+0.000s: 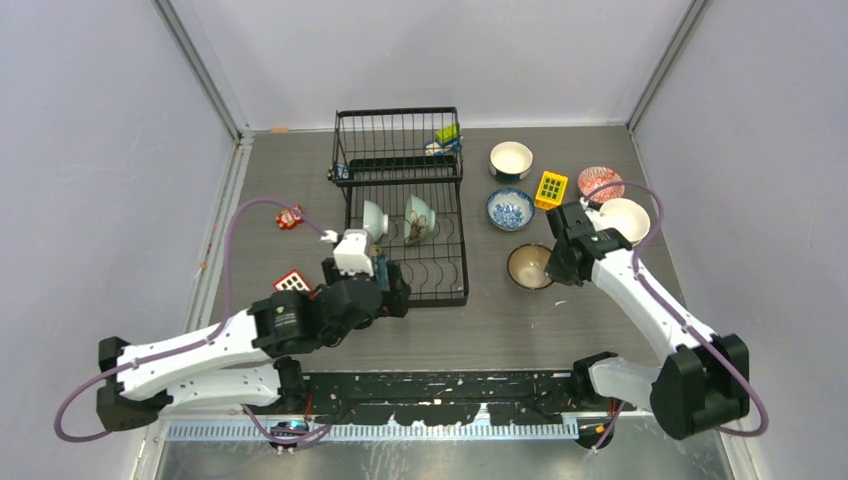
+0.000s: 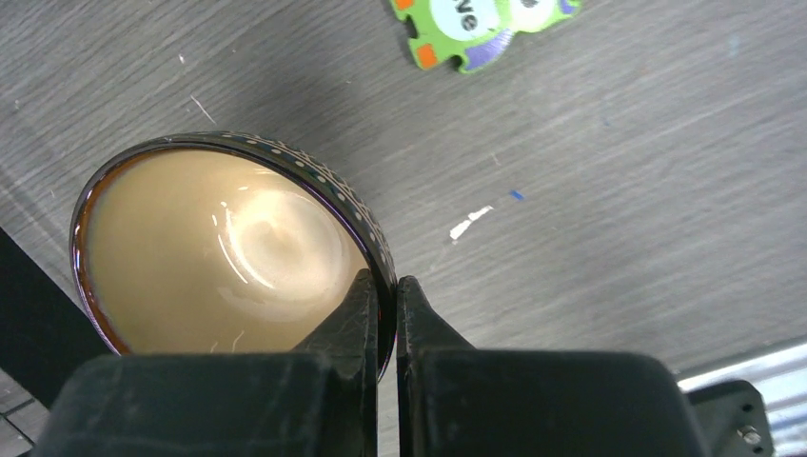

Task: Unload the bowls from the dish rack
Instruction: Place the bowl at the center of the board.

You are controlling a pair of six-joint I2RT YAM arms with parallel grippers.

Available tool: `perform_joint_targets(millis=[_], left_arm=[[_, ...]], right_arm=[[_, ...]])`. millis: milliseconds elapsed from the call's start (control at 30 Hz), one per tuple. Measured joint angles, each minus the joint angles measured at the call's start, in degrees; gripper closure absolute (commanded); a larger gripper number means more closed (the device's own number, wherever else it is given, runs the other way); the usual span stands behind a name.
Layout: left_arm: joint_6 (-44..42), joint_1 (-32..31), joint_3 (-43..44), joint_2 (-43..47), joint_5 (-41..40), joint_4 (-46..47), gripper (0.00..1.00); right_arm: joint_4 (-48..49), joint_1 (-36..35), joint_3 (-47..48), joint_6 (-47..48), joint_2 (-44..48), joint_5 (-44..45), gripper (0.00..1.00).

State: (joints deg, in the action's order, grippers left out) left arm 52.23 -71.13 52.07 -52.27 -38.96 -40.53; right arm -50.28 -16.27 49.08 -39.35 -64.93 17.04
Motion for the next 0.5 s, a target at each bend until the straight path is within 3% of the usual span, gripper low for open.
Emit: perform_joint_targets(millis=[167,500], left_arm=[[-0.37,0.0,-5.31,10.6,-2.03,-0.02,0.0],[-0.68,0.0,-7.26,15.61,-5.11,-0.46,0.0]], right_arm=[[5.86,0.22,-0.26,-0.68,-5.68,-1.29,0.99],[14.12,1.51,-1.46,-2.64,-12.07,-1.75,0.99]])
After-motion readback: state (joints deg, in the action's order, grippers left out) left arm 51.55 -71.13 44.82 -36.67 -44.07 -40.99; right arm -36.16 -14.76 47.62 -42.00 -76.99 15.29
